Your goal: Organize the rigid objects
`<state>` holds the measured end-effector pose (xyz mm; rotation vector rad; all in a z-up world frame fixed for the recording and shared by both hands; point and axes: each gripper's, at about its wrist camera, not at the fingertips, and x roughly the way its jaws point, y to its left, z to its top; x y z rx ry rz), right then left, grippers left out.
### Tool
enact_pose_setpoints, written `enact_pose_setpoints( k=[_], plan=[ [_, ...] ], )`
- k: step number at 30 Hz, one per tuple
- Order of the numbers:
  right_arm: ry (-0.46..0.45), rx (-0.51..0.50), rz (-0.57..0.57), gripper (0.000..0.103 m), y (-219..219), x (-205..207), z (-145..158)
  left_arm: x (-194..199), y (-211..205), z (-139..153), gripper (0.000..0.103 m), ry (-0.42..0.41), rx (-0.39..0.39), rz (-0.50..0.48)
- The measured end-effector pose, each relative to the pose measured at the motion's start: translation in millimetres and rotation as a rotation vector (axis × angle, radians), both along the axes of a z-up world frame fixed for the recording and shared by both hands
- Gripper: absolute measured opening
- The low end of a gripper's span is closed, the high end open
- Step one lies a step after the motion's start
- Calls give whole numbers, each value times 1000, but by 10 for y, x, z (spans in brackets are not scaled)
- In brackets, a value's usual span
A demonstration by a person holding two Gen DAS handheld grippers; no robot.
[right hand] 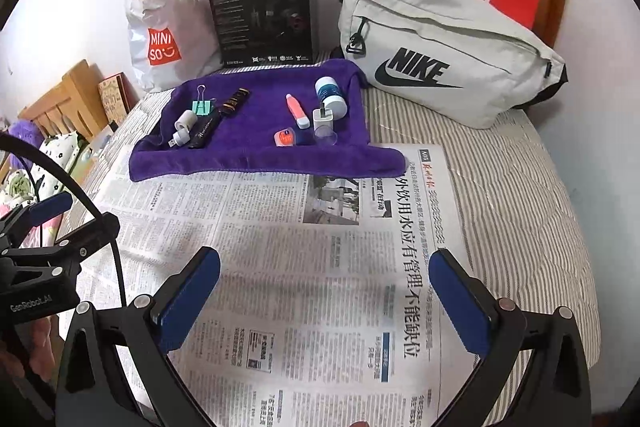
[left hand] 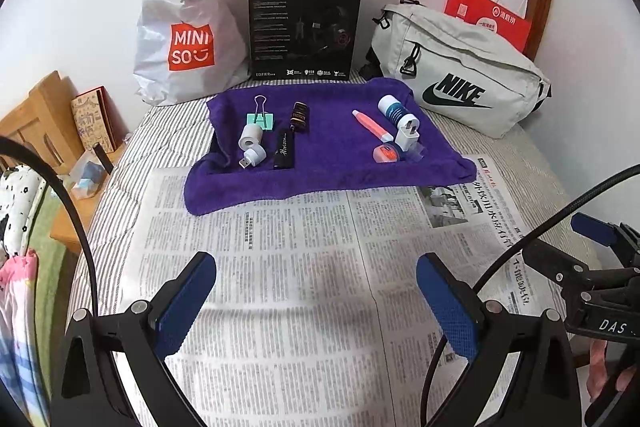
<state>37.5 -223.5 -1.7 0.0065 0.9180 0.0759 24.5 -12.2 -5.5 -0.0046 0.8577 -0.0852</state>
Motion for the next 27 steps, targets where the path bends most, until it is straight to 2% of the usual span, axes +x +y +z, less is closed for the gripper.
enact_pose_setpoints(
  k=[8,27],
  plan=[
    [-2,27,0,103,-61,-69,46,-72,-28,68,101,-9,9,9],
    [10,21,-11,103,-114,-95,33,-92,-39,46,101,4,20,15]
  ],
)
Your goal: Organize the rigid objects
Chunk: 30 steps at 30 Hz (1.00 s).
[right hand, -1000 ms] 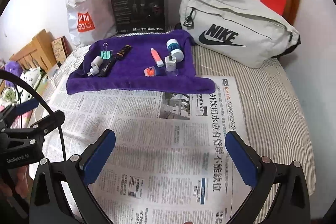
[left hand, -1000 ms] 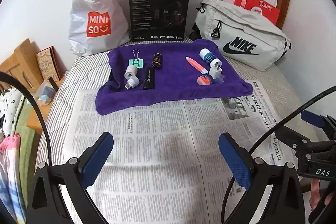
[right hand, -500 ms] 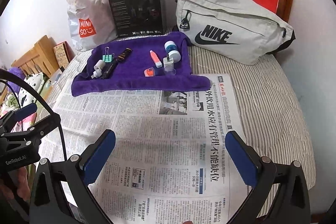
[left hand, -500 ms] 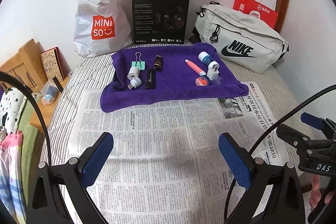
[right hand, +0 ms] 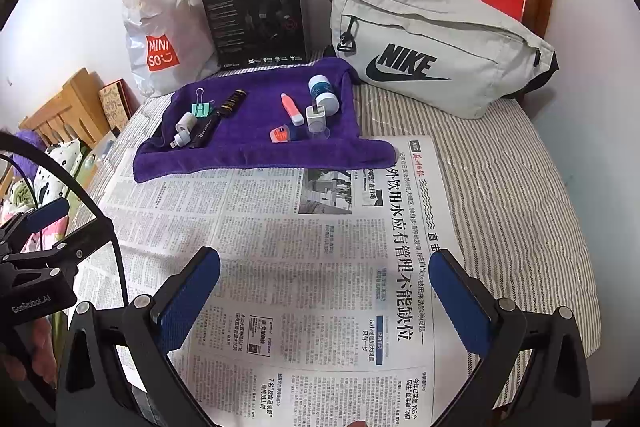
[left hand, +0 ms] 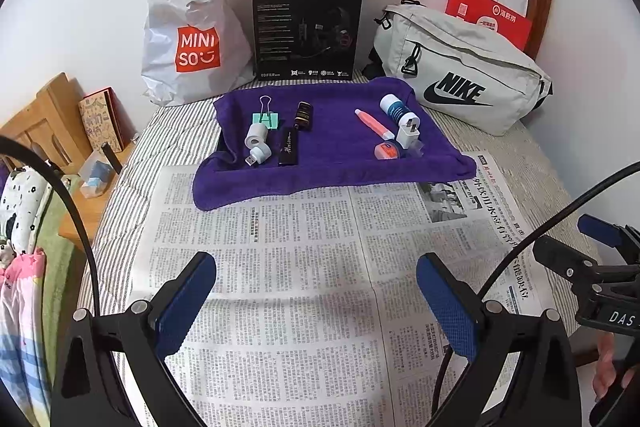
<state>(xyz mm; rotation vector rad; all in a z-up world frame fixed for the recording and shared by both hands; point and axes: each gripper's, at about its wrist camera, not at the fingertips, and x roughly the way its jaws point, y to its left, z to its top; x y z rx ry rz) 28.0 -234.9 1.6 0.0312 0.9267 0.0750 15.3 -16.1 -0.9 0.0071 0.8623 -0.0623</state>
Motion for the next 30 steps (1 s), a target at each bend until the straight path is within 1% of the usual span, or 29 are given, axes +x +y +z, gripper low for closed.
enact_pose_setpoints(
  k=[30],
  plan=[
    [4,-15,-5,103,5,20,16,1,-11,-8,102,8,16,-7]
  ],
)
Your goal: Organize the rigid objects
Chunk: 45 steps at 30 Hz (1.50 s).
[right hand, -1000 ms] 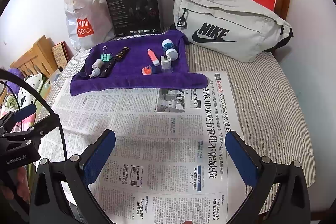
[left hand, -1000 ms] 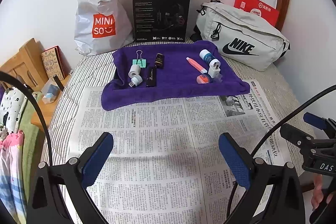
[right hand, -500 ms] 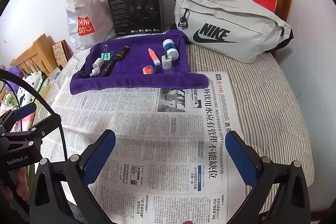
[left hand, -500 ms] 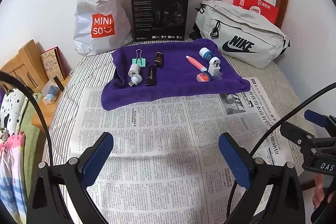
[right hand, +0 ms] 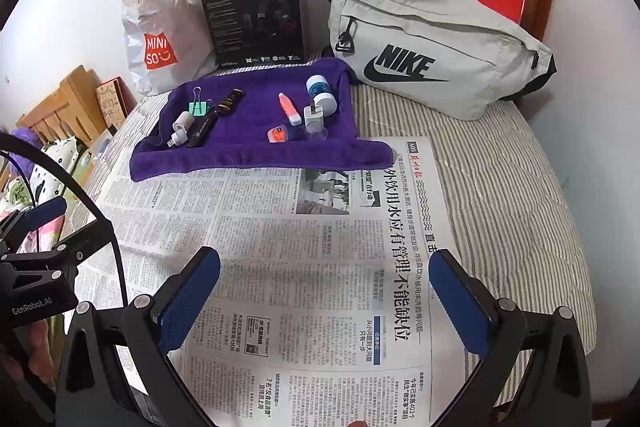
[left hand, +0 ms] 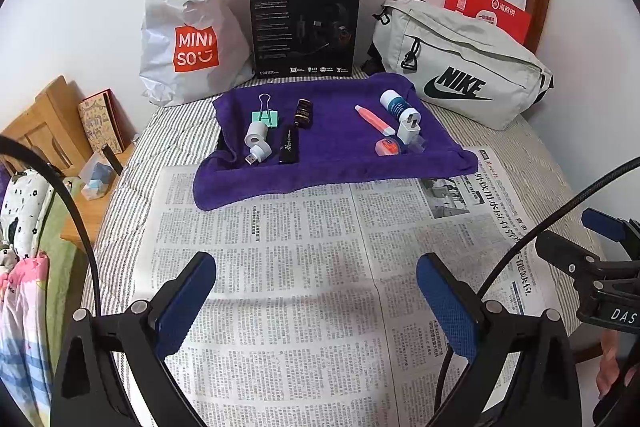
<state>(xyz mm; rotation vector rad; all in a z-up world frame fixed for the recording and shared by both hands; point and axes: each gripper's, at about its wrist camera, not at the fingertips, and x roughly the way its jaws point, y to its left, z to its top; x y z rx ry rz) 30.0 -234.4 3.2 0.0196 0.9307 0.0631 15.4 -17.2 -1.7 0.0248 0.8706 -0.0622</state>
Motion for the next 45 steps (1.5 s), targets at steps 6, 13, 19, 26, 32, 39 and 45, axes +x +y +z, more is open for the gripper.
enact_pose_setpoints(
  k=[6,13,19,26,32,39,45],
  plan=[
    [3,-1,-3,103,-1,-3,-6,5,17,0,102,1,-1,2],
    [6,-3,-4,103,1,-3,-17,13,40,-3,102,5,-1,-2],
    [6,-3,-7,103,-3,-10,-15,15,46,-13,102,7,3,5],
    [6,-3,-6,103,1,-11,-3,11,58,-14,102,7,-4,9],
    [7,-3,-7,103,5,-15,7,14,46,-5,102,7,-2,6],
    [6,0,-12,103,-12,-21,8,12,53,-13,102,14,-9,13],
    [8,0,-15,103,-21,-22,6,14,57,-11,102,15,-14,12]
  ],
)
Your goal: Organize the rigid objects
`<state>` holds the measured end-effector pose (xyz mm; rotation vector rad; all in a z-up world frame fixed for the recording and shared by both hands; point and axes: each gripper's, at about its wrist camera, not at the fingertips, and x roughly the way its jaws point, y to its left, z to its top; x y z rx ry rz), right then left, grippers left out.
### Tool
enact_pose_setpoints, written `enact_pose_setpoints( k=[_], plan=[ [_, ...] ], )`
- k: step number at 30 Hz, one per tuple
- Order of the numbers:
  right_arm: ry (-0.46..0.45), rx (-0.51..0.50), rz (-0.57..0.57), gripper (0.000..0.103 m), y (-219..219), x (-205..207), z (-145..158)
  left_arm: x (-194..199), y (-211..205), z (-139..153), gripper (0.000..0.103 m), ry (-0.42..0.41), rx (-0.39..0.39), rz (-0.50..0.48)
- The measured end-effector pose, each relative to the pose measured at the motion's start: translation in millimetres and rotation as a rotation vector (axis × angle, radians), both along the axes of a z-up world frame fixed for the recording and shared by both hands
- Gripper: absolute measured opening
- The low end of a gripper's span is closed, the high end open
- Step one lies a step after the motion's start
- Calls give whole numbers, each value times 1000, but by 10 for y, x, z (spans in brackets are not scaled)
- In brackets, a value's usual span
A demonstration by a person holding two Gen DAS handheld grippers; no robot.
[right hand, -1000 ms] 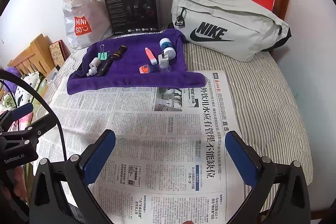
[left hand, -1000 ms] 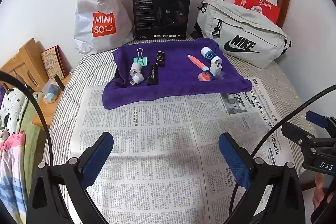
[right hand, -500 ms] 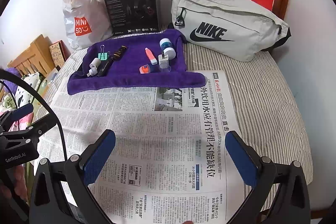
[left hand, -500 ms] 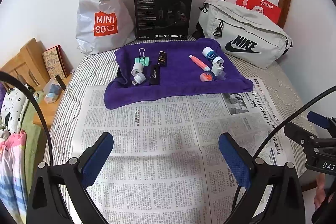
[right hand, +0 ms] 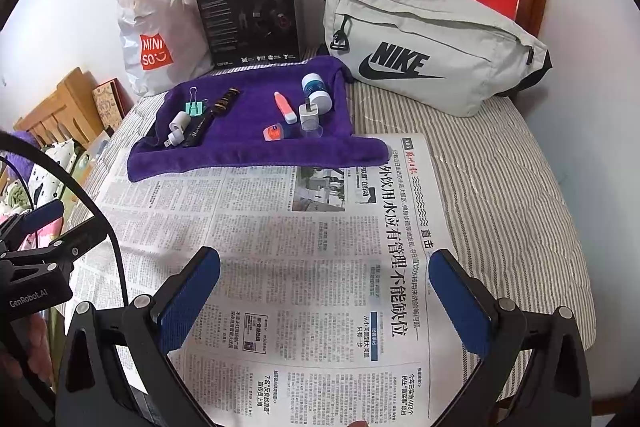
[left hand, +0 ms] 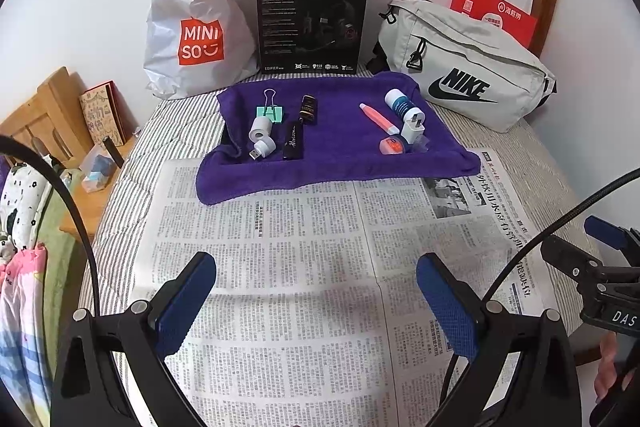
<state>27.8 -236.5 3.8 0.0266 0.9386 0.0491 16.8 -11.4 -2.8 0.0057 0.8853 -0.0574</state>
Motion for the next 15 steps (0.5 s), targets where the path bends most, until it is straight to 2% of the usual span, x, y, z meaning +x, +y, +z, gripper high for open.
enact_pose_setpoints(
  k=[15],
  plan=[
    [5,0,7,103,22,7,-6,1,2,2,102,-2,0,2]
  ],
)
